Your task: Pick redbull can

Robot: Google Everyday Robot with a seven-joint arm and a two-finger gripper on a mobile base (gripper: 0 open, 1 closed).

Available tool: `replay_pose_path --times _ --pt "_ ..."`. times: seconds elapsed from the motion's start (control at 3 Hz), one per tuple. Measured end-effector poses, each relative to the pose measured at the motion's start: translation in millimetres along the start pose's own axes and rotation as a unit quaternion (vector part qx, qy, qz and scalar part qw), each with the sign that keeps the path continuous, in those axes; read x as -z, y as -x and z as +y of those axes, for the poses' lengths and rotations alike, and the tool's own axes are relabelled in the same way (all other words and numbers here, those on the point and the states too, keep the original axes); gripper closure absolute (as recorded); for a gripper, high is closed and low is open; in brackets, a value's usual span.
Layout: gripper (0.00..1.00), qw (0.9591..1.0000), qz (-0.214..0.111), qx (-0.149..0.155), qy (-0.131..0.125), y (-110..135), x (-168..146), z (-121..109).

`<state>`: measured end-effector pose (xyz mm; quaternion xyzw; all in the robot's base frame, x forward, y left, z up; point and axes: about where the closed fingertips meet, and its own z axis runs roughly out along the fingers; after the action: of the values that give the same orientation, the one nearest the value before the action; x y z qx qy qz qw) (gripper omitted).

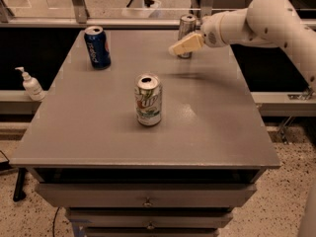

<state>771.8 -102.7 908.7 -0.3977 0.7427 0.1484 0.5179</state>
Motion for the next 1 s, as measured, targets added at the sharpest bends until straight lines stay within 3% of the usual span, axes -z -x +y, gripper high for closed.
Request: replay_pose_path --times 0.33,1.0 --pt "0.00 0.9991 -0.033 -0.026 -0.005 -1 -21 -17" --pt "0.41 0.9894 -0.102 -0.101 0.021 -14 -46 -27"
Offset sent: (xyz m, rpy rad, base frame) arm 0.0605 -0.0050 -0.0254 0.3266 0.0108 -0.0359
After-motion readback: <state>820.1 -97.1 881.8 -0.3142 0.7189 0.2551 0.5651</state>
